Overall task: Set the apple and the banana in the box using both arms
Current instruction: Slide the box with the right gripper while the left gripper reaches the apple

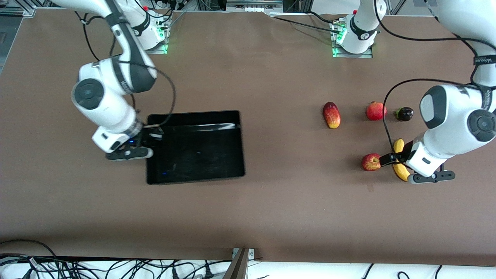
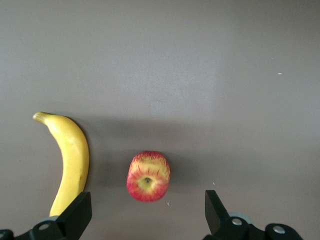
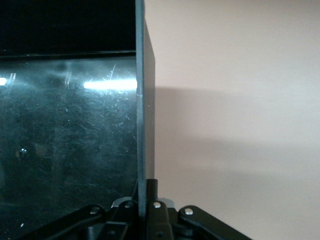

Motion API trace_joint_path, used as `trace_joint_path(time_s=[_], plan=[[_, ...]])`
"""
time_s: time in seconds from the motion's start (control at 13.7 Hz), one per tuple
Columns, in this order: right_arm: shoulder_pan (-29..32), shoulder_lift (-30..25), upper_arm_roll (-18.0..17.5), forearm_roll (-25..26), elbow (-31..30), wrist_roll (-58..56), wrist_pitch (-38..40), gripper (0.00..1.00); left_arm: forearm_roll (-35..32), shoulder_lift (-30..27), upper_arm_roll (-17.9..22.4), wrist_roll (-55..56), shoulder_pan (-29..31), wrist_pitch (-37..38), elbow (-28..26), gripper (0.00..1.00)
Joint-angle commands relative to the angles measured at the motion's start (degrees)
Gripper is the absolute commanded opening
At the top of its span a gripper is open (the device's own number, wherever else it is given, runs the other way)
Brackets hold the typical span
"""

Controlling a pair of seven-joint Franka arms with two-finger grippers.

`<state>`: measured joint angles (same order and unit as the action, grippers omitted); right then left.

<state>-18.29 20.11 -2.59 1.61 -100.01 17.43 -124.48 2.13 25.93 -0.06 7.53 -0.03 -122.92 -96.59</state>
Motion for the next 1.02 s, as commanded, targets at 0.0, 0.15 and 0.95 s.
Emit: trace_joint_path(time_s=[0.0,0.15,0.95], plan=[[-7.17,7.29,0.48,0.15,8.75,11.44,1.17,0.0,1.3,2.97,0.15,1.52,0.03,-3.8,-1.04,1.0],[-11.3,11.69,0.48,0.06,13.85,18.84,0.65,0.0,1.3,5.08,0.24,1.61,0.03,-6.1,-1.58,1.0],[-23.71,25.59,1.27,0.41,19.41,33.02,-14.55,0.0,1.21,8.96,0.15,1.7,-0.05,-19.11,-10.46,0.44]])
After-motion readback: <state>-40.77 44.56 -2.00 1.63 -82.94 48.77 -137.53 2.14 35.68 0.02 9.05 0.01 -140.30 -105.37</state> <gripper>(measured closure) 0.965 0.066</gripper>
